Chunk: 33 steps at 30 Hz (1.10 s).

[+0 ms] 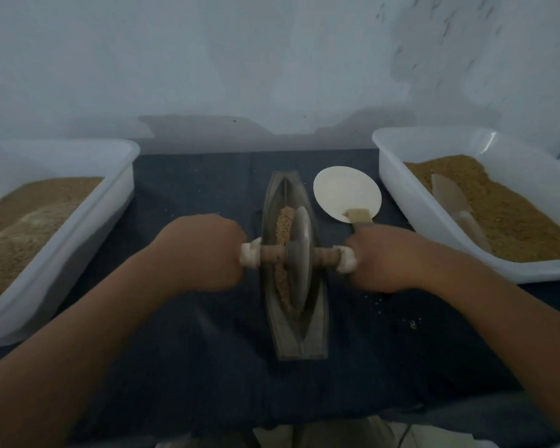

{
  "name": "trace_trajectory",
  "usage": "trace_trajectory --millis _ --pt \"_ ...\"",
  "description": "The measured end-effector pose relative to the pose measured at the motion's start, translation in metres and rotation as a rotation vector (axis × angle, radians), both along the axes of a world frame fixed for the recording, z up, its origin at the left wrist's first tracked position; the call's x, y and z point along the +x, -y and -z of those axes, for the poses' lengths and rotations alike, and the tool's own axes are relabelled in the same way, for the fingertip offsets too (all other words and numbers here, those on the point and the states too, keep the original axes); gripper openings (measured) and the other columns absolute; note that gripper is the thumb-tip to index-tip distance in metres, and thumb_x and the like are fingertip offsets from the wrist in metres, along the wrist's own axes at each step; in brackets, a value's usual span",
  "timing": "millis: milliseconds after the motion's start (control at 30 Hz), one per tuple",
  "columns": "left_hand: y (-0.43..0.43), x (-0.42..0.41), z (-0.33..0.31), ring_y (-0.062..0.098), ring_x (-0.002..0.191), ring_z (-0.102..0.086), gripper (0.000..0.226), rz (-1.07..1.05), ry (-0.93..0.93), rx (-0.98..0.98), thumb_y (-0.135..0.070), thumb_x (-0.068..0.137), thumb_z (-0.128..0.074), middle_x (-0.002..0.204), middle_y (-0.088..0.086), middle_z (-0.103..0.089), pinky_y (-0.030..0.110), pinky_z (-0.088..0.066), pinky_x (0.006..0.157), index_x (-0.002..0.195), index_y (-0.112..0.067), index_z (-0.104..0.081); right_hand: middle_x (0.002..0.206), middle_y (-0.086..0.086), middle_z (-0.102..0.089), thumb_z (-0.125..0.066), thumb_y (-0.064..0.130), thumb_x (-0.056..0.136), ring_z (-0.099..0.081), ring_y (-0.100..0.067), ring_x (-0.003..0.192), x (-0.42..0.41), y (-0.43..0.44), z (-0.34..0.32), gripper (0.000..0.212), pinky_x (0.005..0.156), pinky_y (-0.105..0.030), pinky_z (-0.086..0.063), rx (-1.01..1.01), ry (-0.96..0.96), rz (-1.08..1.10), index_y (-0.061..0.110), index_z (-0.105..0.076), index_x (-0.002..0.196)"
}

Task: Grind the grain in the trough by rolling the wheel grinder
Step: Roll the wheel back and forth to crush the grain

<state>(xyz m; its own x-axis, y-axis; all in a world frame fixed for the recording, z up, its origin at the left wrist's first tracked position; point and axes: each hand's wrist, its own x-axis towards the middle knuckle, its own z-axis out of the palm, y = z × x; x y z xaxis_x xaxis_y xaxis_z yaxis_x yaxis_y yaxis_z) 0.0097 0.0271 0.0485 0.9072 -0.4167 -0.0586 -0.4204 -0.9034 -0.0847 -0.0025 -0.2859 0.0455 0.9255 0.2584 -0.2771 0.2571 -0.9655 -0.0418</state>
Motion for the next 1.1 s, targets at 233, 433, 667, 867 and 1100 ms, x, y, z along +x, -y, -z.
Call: trace_trajectory --millis 233,433,667,867,1100 --pt "0.028 0.065 -0.015 0.024 0.073 -0.063 0.029 -0.213 0.162 -0.050 -0.052 0.083 -0.060 0.079 -0.003 -0.064 0.036 -0.054 0.069 0.077 -0.024 -0.064 0.069 0.007 -0.054 -0.059 0.044 0.094 -0.054 -0.016 0.067 0.075 -0.030 -0.006 0.031 0.064 -0.034 -0.043 -0.042 0.437 0.166 0.025 -0.058 0.069" --pt "0.007 0.029 -0.004 0.017 0.064 -0.060 0.026 -0.097 -0.037 -0.069 -0.043 0.080 -0.062 0.069 -0.006 -0.061 0.029 -0.045 0.057 0.068 -0.020 -0.059 0.075 0.007 -0.063 -0.066 0.041 0.092 -0.062 -0.011 0.071 0.038 -0.019 -0.013 0.020 0.060 -0.029 -0.046 -0.030 0.238 0.039 0.029 -0.065 0.076" --pt "0.006 0.021 0.004 0.017 0.062 -0.059 0.029 -0.117 0.020 -0.089 -0.050 0.073 -0.054 0.067 -0.007 -0.058 0.030 -0.048 0.059 0.066 -0.022 -0.056 0.071 0.008 -0.062 -0.063 0.047 0.090 -0.061 -0.010 0.068 0.037 -0.015 -0.005 0.024 0.057 -0.030 -0.045 -0.043 0.266 0.010 0.031 -0.061 0.072" --pt "0.028 0.061 -0.005 0.023 0.067 -0.058 0.024 -0.256 0.181 -0.121 -0.045 0.082 -0.062 0.075 -0.003 -0.061 0.033 -0.049 0.066 0.074 -0.022 -0.061 0.065 0.005 -0.056 -0.062 0.041 0.089 -0.051 -0.017 0.059 0.072 -0.032 -0.010 0.030 0.055 -0.030 -0.039 -0.022 0.593 0.062 0.023 -0.058 0.064" --pt "-0.007 -0.001 0.009 0.007 0.052 -0.052 0.026 -0.010 -0.020 -0.091 -0.047 0.067 -0.052 0.055 -0.008 -0.053 0.024 -0.034 0.047 0.059 -0.022 -0.053 0.067 0.009 -0.061 -0.065 0.043 0.089 -0.057 -0.003 0.061 0.004 -0.006 -0.010 0.025 0.050 -0.023 -0.035 -0.060 0.083 -0.047 0.032 -0.058 0.067"
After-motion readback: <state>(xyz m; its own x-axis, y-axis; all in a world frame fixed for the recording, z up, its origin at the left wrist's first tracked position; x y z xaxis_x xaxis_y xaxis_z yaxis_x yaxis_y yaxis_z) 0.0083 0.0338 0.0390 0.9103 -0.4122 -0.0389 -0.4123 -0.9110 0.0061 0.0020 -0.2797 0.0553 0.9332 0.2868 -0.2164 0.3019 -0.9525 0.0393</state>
